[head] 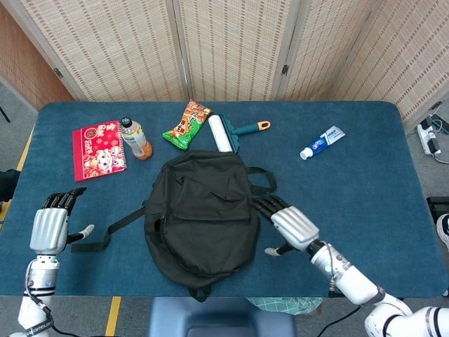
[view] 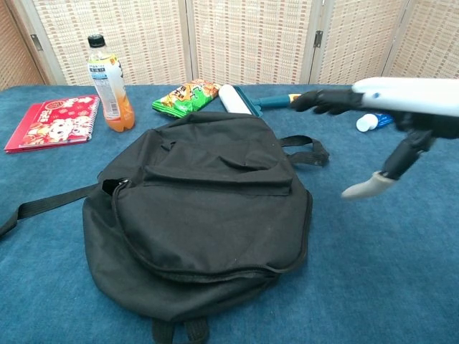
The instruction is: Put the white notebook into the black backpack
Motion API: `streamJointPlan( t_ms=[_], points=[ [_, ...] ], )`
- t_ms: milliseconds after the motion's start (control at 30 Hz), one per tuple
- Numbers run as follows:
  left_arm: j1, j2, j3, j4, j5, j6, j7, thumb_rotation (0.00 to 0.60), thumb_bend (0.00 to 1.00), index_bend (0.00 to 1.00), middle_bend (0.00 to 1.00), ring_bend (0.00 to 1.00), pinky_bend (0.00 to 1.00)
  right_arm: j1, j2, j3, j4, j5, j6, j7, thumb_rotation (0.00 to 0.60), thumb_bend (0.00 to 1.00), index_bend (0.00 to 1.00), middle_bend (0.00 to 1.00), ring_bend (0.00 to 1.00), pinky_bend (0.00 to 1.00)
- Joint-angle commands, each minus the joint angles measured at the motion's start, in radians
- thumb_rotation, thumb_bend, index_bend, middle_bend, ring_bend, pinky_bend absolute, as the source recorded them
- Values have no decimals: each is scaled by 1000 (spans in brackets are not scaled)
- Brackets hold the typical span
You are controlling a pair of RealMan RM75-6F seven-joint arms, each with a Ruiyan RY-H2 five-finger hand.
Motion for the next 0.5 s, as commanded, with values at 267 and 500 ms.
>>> streamJointPlan(
  t_ms=[267,500],
  points=[
    [44,24,-4,-38,-71,-1,98,600,0,276,322,304,255,-222,67,-35,109,36,288,-115,600,356,133,159,64,122],
    [75,41,8,-82,-85,20,162,600,0,271,320,300,238,-333,63,-47,182,2,422,-101,600,348,78,138,52,109]
  ],
)
